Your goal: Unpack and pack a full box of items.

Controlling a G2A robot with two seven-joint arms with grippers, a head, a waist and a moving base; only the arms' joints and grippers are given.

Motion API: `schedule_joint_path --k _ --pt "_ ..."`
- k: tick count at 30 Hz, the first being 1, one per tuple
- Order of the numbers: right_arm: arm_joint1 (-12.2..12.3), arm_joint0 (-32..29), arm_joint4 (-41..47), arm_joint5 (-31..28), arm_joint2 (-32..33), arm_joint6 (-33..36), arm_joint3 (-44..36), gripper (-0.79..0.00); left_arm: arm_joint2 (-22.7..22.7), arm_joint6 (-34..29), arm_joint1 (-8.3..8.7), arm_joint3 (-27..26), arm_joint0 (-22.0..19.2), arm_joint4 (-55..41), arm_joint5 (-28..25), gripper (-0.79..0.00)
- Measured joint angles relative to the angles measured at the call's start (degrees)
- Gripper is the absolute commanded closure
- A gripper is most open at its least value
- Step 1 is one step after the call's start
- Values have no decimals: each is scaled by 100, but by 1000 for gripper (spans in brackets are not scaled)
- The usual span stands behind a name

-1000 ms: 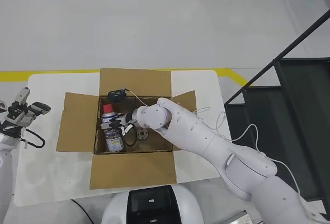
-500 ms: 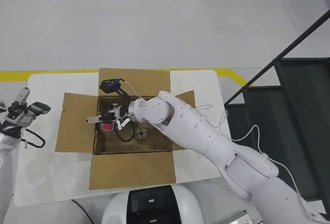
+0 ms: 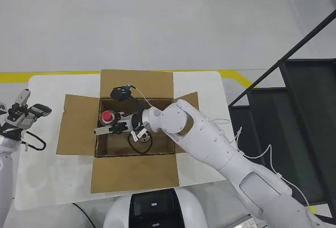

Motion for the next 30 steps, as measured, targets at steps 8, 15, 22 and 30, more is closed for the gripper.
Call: schedule_joint_path --k 8,15,22,30 --pt "-1 1 -550 -504 179 -993 -77 -785 0 0 0 0 0 0 0 -785" --pt "-226 423 -396 -856 -172 -1200 841 -785 0 0 0 0 0 0 0 -785" --pt "-562 869 -16 -1424 -682 -1042 1758 -785 0 0 0 0 0 0 0 -785" --pt "-751 1169 153 -2080 -941 -390 2200 -785 0 0 0 0 0 0 0 -785"
